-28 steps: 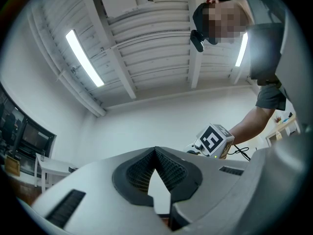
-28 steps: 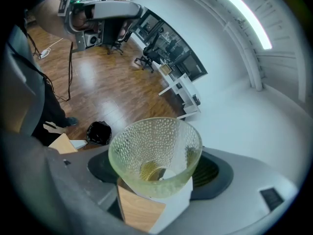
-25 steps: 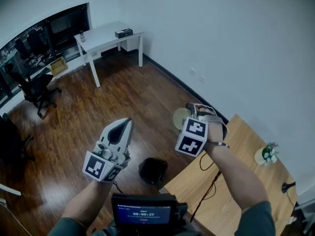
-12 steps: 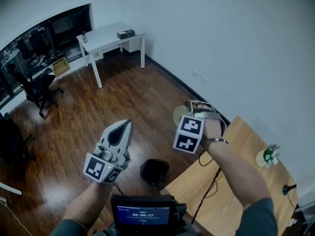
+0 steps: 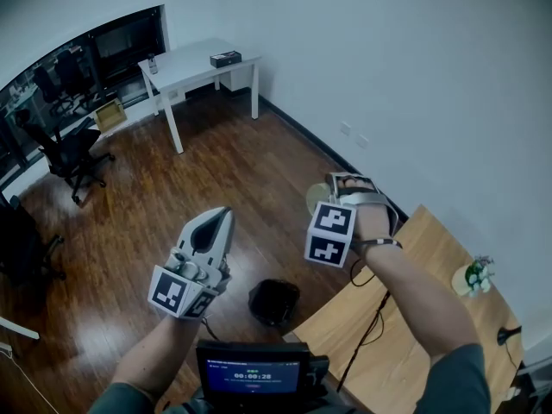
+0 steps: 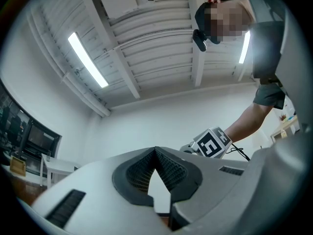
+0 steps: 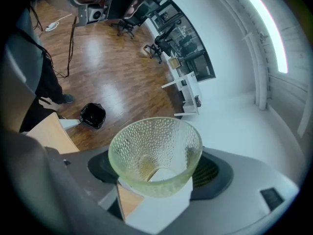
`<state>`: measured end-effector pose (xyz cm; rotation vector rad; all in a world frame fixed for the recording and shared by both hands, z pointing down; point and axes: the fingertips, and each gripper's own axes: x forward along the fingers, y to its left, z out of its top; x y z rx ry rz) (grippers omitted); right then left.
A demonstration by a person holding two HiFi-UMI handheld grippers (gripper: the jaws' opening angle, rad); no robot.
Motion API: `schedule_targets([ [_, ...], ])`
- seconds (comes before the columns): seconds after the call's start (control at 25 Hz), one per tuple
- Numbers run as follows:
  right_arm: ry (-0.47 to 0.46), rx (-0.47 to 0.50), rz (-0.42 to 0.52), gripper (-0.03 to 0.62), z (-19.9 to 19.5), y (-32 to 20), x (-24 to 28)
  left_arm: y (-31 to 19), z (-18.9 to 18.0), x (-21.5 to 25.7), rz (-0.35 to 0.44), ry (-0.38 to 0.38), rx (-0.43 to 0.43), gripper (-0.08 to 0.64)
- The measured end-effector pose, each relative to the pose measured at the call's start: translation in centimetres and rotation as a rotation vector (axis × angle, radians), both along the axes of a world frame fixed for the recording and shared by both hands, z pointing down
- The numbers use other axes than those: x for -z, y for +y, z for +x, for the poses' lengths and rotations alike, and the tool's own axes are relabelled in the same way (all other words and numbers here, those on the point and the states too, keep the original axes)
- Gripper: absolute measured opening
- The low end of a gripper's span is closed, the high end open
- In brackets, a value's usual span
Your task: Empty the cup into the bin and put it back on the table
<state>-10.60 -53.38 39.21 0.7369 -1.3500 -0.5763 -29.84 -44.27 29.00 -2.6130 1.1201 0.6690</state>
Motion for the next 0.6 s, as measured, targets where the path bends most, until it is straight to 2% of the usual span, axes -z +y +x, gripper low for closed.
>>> schedule_targets([
  [0.24,0.050,0.013,0.020,0.400,-0.38,-0.30,0.47,-0.11,-0.11,-0.10,0.002,-0.019,-0.004,-0.009],
  [0.6,0.126,0.025,0.037,0.400,-0.28,-1.05,0.98,0.05,-0.41,-0.10,0.008,0.002,-0.008,-0.009],
])
